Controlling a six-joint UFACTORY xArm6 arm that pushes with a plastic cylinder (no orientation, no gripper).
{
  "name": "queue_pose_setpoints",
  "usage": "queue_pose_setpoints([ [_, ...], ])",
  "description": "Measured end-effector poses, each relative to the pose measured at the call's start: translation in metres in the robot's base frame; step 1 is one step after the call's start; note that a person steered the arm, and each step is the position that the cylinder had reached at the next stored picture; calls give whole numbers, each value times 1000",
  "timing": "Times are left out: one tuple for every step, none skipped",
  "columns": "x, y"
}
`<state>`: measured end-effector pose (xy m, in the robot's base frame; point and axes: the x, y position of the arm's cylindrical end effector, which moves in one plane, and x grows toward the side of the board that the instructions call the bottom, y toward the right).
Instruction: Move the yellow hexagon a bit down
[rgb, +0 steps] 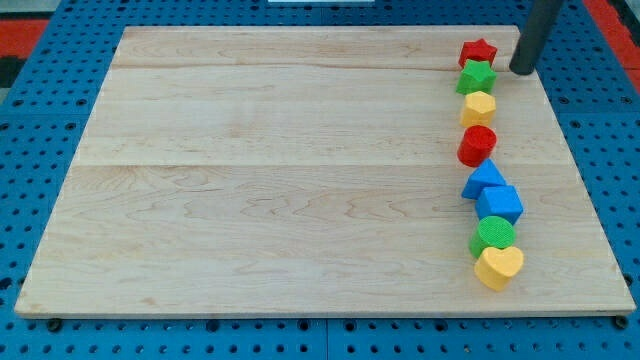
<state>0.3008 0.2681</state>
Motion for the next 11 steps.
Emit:
queue_pose_setpoints([
  [18, -20],
  [26, -78],
  [26, -151],
  [32, -113],
  [32, -96],
  [32, -62],
  [35, -26],
  [53, -22],
  [53, -61],
  [52, -117],
  [62, -112],
])
